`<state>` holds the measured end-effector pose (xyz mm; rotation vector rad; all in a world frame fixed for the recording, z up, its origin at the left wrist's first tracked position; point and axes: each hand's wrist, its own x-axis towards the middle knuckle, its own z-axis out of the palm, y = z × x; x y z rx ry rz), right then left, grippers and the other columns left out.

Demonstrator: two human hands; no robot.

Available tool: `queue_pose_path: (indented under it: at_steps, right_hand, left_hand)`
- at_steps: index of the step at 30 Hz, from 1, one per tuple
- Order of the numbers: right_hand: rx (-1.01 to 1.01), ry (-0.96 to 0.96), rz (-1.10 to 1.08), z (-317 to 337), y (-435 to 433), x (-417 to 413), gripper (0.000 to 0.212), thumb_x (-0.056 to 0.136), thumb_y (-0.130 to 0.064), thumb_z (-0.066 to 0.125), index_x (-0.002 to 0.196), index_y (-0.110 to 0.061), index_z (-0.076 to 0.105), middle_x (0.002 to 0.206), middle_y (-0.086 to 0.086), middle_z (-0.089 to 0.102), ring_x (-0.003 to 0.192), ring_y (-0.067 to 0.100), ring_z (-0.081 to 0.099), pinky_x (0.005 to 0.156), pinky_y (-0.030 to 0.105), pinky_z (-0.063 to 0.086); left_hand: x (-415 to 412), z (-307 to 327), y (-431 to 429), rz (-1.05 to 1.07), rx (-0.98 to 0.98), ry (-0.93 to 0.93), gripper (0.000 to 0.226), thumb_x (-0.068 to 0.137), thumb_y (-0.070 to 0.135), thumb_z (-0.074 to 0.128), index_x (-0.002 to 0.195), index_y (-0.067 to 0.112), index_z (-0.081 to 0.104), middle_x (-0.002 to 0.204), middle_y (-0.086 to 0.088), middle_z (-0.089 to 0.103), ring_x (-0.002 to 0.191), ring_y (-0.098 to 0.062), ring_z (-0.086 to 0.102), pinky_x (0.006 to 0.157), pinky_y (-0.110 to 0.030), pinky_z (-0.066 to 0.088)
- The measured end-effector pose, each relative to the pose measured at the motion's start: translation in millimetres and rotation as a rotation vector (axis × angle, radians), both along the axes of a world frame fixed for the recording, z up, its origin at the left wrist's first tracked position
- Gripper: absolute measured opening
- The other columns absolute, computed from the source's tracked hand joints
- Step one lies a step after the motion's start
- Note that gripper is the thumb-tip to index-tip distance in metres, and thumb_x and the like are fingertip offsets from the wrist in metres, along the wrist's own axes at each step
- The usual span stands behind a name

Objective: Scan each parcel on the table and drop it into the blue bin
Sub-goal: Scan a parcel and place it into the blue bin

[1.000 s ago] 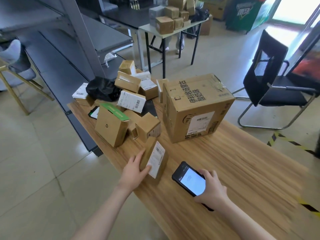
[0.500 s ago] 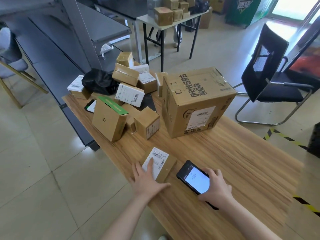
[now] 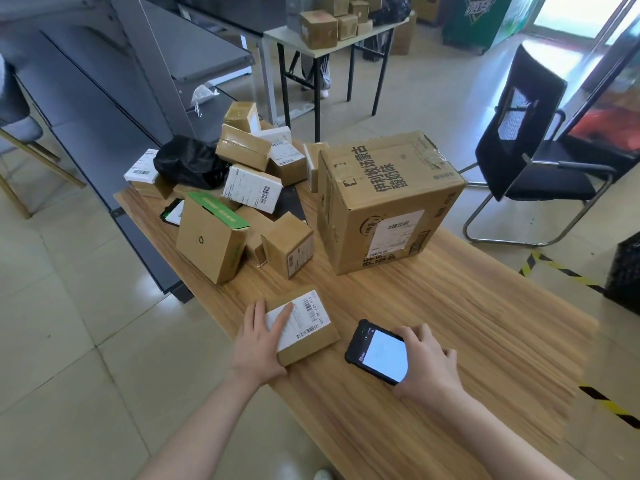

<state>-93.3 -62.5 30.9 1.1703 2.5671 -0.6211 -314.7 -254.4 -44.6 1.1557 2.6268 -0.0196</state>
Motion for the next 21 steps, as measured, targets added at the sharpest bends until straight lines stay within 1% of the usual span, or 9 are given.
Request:
queue_pose_path:
  at_steps: [3,6,9,14,18,21]
  right_hand:
    - [0.163,-0.014,0.072,4,1,-4,0.09,0.062,-0.023,0.073,0.139,-0.033,0.029,0.121,-0.006,0.033,0.116,0.013,0.042,0.1,0.04,0.028]
    - [0.295,-0.007,0.105,6,3,-8,0.083,0.067,-0.015,0.069,0.139,-0.031,0.03,0.122,-0.004,0.033,0.115,0.016,0.041,0.099,0.041,0.026]
    - [0.384,-0.039,0.15,7,6,-10,0.083,0.067,-0.012,0.07,0.138,-0.031,0.029,0.123,-0.004,0.032,0.111,0.016,0.041,0.099,0.041,0.026]
    - [0.43,-0.066,0.189,8,10,-7,0.086,0.068,-0.013,0.072,0.139,-0.03,0.027,0.127,-0.003,0.032,0.116,0.017,0.039,0.104,0.046,0.026]
    - [0.447,-0.065,0.226,11,12,0,0.087,0.069,-0.014,0.072,0.141,-0.029,0.025,0.131,-0.001,0.031,0.12,0.019,0.039,0.108,0.048,0.023]
    - [0.438,-0.046,0.252,12,16,7,0.087,0.07,-0.015,0.072,0.141,-0.03,0.024,0.131,-0.002,0.031,0.121,0.018,0.038,0.108,0.048,0.022]
  left_hand:
    - [-10,7,-1,-0.138,0.001,0.093,0.125,0.062,0.052,0.076,0.15,0.04,-0.012,0.155,-0.016,-0.006,0.143,-0.034,-0.012,0.117,-0.041,0.017]
    - [-13,12,-3,-0.212,0.005,0.114,0.12,0.066,0.049,0.075,0.151,0.038,-0.009,0.156,-0.017,-0.002,0.143,-0.034,-0.011,0.115,-0.042,0.018]
    - [-13,15,-5,-0.242,-0.024,0.11,0.121,0.068,0.05,0.074,0.15,0.039,-0.014,0.157,-0.016,-0.008,0.145,-0.033,-0.013,0.117,-0.042,0.015]
    - [-14,17,-10,-0.27,-0.053,0.111,0.124,0.066,0.054,0.074,0.148,0.041,-0.019,0.157,-0.016,-0.013,0.146,-0.033,-0.013,0.118,-0.042,0.013]
    - [-10,20,-12,-0.271,-0.061,0.114,0.124,0.065,0.056,0.073,0.149,0.041,-0.017,0.158,-0.017,-0.012,0.146,-0.034,-0.012,0.117,-0.043,0.013]
    - [-3,25,-13,-0.261,-0.055,0.108,0.122,0.064,0.06,0.071,0.15,0.041,-0.013,0.158,-0.017,-0.009,0.146,-0.034,-0.01,0.118,-0.044,0.013]
